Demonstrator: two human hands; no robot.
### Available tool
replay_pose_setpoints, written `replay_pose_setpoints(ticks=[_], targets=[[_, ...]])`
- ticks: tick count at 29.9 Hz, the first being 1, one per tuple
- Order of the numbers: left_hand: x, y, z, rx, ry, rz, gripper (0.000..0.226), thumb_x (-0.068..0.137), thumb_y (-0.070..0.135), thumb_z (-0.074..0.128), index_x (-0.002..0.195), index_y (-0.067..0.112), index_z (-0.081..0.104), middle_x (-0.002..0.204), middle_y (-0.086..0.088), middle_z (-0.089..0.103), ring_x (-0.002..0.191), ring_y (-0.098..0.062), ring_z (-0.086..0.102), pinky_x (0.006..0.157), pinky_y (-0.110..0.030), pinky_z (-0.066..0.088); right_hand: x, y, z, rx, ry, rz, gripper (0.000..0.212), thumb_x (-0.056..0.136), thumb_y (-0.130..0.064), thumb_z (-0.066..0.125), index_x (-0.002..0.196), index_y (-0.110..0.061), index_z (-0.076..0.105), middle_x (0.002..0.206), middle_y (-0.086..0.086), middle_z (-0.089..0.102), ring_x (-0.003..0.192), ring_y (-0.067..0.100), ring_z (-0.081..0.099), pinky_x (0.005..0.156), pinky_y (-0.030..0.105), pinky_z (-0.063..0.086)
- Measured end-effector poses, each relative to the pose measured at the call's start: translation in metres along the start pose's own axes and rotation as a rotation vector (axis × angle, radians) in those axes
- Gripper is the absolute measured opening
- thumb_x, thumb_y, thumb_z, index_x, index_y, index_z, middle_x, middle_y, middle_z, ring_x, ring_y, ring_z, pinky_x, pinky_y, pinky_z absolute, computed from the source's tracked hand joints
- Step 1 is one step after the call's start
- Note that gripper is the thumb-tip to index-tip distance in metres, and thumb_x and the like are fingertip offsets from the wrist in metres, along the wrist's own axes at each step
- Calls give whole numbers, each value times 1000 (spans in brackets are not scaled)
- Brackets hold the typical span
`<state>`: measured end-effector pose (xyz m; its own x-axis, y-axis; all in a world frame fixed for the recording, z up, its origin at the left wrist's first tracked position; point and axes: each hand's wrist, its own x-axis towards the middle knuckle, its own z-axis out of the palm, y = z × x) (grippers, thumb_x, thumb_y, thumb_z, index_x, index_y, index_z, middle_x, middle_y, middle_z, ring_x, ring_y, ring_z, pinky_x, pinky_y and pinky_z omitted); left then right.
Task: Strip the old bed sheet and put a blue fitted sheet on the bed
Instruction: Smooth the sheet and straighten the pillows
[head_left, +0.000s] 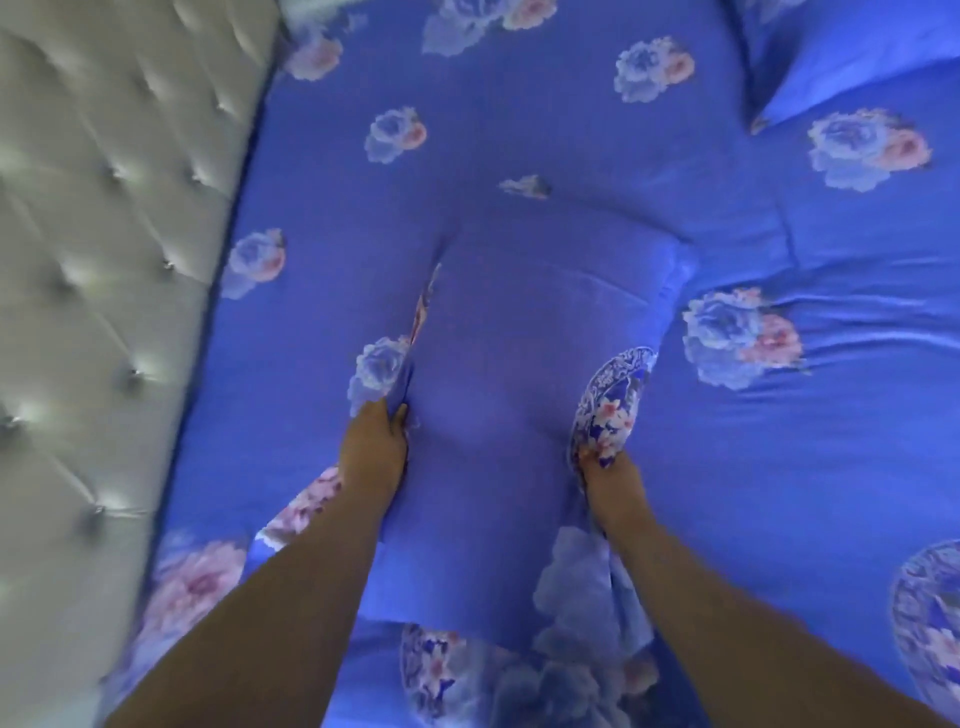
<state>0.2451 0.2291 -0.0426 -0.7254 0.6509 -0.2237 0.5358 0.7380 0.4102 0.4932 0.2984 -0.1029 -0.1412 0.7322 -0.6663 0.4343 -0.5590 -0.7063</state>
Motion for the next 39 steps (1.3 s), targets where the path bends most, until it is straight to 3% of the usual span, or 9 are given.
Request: replay_pose_setpoints(ticks=[10,14,19,24,28,31,33,36,39], targets=[[49,-109,-193,147,371,122,32,91,44,45,95,14,56,95,-14,65,84,-35,64,71,-46,50,-80,-98,239,22,-445,-110,39,98,-31,48,134,-20,42,118,0,46,93,12,57,84,21,46],[42,-103,-167,362,45,148,23,94,34,52,106,14,54,107,-12,65,100,-35,60,73,-39,43,-98,-167,263,203,-418,-87,55,99,-50,30,128,-6,46,123,26,53,117,43,51,100,58,40],[21,-141,-102,129,-408,-59,30,96,33,47,118,16,56,120,-7,61,110,-28,57,88,-35,46,-57,-181,275,-32,-347,-72,56,92,-55,45,134,-19,40,106,-1,51,102,22,54,98,39,43],[60,-187,-105,128,180,-67,58,89,37,61,139,15,41,144,-10,39,131,-32,36,103,-44,33,-28,-124,291,-68,-324,94,66,89,-42,60,139,-10,31,112,2,55,103,22,53,86,31,40],[117,-251,-116,-1,84,-426,80,87,59,52,141,4,33,147,-20,36,135,-38,33,109,-48,28,-33,-91,331,79,-443,367,83,66,-65,71,131,-31,33,92,-1,55,70,21,54,56,33,51],[135,-278,-115,58,-50,-419,63,91,58,44,118,2,55,123,-23,56,115,-40,51,93,-44,41,-21,-77,364,9,-258,317,111,52,-66,78,140,-25,25,134,-5,46,114,28,53,87,47,52],[136,-284,-113,118,2,-303,43,95,44,48,91,3,59,106,-24,61,102,-41,56,76,-39,41,-14,-74,377,-85,-195,263,92,69,-52,77,138,-7,38,135,7,49,122,30,50,97,38,44],[129,-286,-113,-35,286,-239,29,94,26,54,76,2,53,91,-25,61,88,-41,56,66,-38,33,-15,-76,384,-44,-82,177,28,86,-26,67,104,-5,63,106,14,64,102,30,59,75,28,40],[130,-289,-128,-55,516,-202,28,93,21,55,82,-5,56,89,-28,59,85,-43,54,71,-45,37,-24,-91,392,-96,-64,-3,22,91,-27,61,84,-7,55,87,9,58,88,30,58,69,27,34]])
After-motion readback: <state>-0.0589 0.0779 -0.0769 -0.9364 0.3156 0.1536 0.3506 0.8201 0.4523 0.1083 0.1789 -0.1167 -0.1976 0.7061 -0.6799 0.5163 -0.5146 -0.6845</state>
